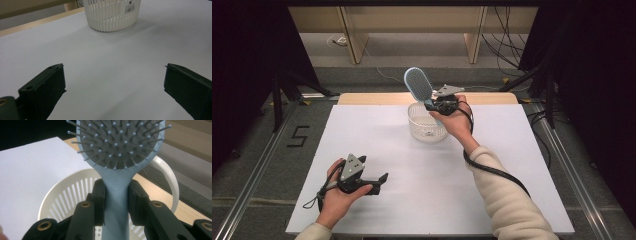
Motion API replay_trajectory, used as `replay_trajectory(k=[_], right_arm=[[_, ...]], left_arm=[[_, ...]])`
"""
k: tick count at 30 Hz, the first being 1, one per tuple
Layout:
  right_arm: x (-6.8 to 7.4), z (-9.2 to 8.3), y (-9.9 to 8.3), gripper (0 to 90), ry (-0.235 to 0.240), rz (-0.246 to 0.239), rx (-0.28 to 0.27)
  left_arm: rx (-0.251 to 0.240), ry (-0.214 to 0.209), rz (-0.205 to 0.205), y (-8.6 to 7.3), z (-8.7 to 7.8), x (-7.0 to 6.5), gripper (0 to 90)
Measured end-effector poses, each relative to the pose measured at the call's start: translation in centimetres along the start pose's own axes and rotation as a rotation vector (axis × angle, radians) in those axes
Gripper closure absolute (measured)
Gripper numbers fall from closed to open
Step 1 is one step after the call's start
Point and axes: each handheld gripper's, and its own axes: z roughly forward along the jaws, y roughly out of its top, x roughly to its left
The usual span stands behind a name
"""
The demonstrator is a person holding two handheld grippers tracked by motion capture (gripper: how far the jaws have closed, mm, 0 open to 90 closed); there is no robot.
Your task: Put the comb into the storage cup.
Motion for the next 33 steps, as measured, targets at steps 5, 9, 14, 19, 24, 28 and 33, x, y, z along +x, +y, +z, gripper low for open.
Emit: replay_trajectory(k=[5,9,14,19,24,28,33], right_arm=[[0.03,0.02,-0.06,70.6,0.003,-0.029,0.010],[0.01,0.03,-0.07,70.6,0.007,-0.031,0.014],[-0.04,0.07,-0.10,70.6,0.007,-0.041,0.018],[-0.06,0.18,-0.24,70.6,0.009,-0.047,0.025],[0.04,0.26,-0.29,70.5,0.011,-0.064,0.034],[0.07,0.27,-0.29,70.5,0.017,-0.067,0.036],[0.05,0.37,-0.36,70.5,0.021,-0.067,0.042]], left_arm=[[-0.001,0.000,0.000,-0.02,0.03,-0.02,3.1],[-0.001,0.000,0.000,-0.01,0.02,-0.02,3.1],[-0.001,0.000,0.000,-0.01,0.03,-0.02,3.1],[-0.002,0.000,-0.001,-0.02,0.02,0.00,3.1],[-0.004,0.001,0.000,-0.01,0.02,-0.02,3.0],[-0.005,0.002,0.000,0.00,0.01,-0.02,3.0],[-0.007,0.002,-0.002,0.00,0.01,-0.02,3.0]])
